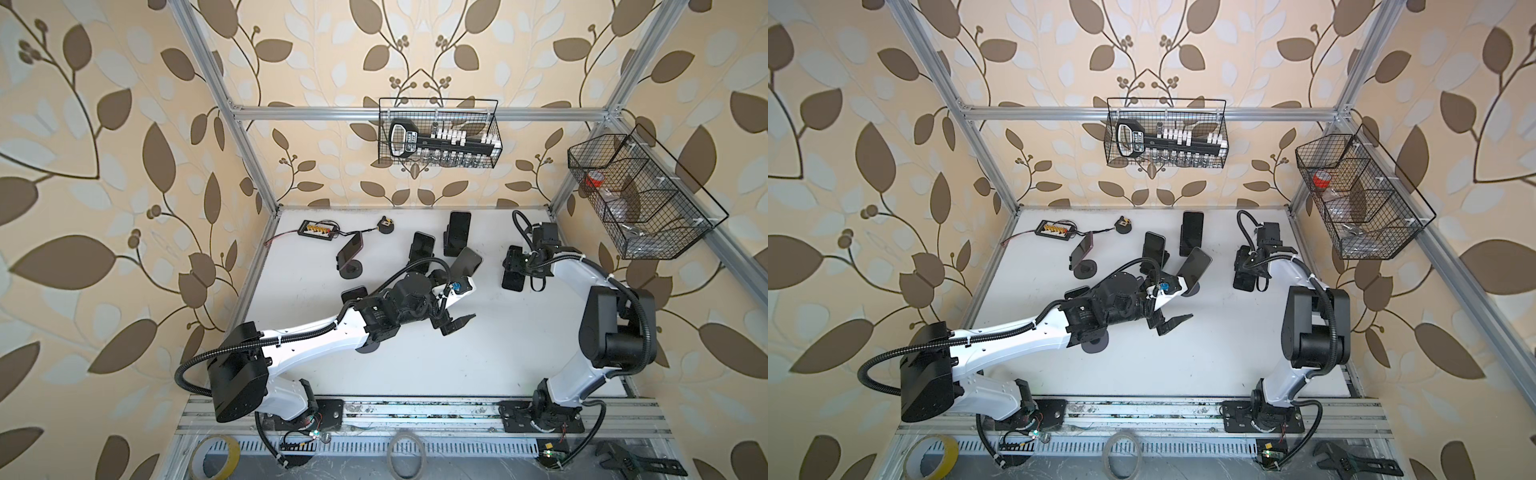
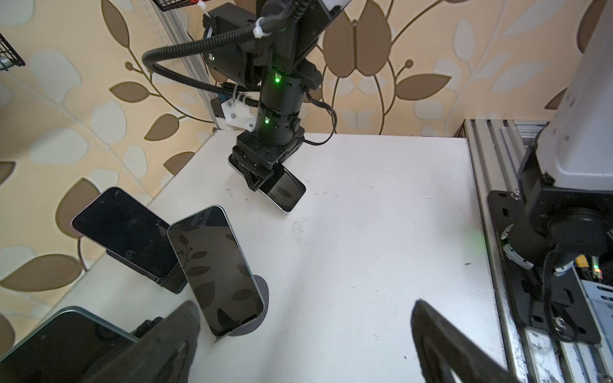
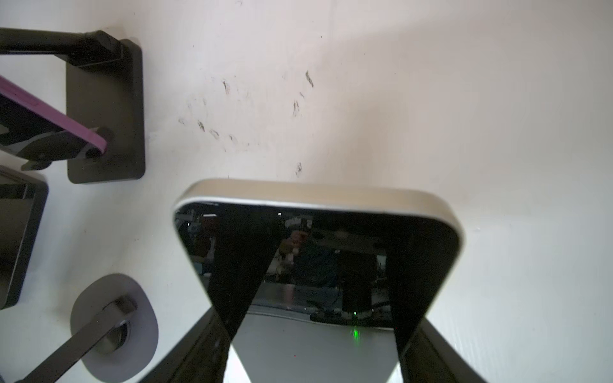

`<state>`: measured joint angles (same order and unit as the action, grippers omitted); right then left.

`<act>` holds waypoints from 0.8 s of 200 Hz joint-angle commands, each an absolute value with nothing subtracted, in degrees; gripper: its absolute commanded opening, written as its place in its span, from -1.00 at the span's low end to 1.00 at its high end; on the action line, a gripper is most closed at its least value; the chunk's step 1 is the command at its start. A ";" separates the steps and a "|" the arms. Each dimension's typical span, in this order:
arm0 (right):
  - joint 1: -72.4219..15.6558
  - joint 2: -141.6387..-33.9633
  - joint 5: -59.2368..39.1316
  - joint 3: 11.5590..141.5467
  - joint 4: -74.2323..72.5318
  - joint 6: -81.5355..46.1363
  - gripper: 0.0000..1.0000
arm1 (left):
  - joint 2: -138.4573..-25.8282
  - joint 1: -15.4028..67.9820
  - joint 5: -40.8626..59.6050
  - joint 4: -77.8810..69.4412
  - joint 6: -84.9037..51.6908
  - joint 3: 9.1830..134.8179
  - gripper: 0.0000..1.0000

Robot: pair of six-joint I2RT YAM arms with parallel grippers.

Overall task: Remove the phone from the phone stand
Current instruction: 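Carry the phone back with the right gripper while the left gripper extends toward the phones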

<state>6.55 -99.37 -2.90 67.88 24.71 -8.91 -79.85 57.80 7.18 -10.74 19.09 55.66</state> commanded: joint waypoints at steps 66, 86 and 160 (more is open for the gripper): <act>6.55 -108.43 -5.33 77.31 30.03 -7.04 -0.34 | -77.59 58.18 7.09 -9.99 22.68 56.61 0.98; 6.59 -110.35 -5.24 79.41 31.12 -6.53 -0.34 | -78.66 58.18 10.18 -9.20 21.62 57.41 0.98; 6.51 -116.49 -4.49 85.31 34.75 -5.61 -0.32 | -87.53 58.03 10.32 -2.00 19.14 66.98 0.98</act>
